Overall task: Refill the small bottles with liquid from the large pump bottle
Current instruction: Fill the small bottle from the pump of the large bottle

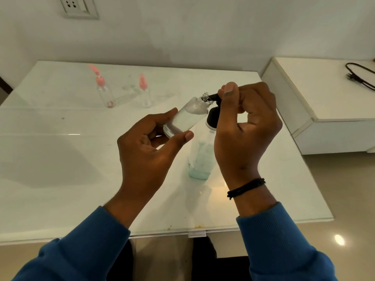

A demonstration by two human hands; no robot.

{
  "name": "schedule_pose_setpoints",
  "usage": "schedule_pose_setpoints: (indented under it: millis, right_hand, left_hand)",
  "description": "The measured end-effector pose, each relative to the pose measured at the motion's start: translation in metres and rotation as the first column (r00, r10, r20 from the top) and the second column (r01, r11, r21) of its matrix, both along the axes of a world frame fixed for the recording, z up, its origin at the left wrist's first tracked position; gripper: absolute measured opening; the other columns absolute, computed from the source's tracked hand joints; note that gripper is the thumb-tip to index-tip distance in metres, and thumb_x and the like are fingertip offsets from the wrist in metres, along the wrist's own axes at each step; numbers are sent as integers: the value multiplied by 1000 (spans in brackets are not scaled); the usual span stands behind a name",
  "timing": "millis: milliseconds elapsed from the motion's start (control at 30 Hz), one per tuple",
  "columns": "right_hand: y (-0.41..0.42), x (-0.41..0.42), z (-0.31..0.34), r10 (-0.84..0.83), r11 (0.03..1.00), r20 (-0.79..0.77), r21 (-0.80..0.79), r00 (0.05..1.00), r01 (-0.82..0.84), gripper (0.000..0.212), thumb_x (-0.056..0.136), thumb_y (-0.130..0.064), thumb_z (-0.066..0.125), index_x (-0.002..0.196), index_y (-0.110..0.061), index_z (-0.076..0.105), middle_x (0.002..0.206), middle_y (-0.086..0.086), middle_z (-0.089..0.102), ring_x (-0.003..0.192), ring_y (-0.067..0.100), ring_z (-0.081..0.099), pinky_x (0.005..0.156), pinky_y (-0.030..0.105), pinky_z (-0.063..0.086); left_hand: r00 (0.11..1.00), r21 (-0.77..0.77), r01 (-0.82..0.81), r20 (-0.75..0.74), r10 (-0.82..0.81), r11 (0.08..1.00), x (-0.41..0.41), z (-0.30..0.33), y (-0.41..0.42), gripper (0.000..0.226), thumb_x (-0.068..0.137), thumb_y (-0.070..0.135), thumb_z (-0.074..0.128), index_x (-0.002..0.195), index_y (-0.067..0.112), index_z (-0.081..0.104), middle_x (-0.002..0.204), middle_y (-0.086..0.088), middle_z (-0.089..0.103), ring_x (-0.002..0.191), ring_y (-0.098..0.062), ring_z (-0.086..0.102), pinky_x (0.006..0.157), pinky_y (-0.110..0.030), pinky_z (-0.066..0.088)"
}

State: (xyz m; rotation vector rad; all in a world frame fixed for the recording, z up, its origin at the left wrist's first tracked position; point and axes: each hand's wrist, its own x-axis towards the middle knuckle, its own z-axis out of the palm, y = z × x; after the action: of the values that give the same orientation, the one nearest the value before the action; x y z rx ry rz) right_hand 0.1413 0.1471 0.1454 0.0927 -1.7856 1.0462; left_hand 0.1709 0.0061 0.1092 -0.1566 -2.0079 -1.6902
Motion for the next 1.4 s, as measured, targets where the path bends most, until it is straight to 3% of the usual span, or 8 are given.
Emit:
schedule_pose_setpoints:
  millis: [133,400,1400]
  right_hand:
    - [1,0,5,-26,1000,-7,16,1000,26,30,98,-13,62,69,-7,67,74,-9,55,69,22,52,60,52,41]
    - [-2,0,0,-3,1000,-4,-4,1000,3,29,98,-13,61,72,-4,68,76,-7,56,70,22,52,59,52,42]
    - [-4,2,1,-13,999,11,-29,1000,14,28,99,-16,60,75,-5,69,77,-7,57,70,20,53,60,52,43]
  left_hand:
    - [1000,-32,-2,-20,2,999,1,4,1,45,80,21,86,119,5,70,112,-1,73,105,-14,72,83,-17,57]
    - [1000,-7,5,-6,-5,1000,0,1,-1,47,80,22,86,120,3,70,113,-5,74,106,-19,72,84,-24,60]
    - [1000,-16,1,-1,-1,1000,-1,2,1,47,81,23,85,121,3,70,112,-3,73,104,-19,72,84,-21,59]
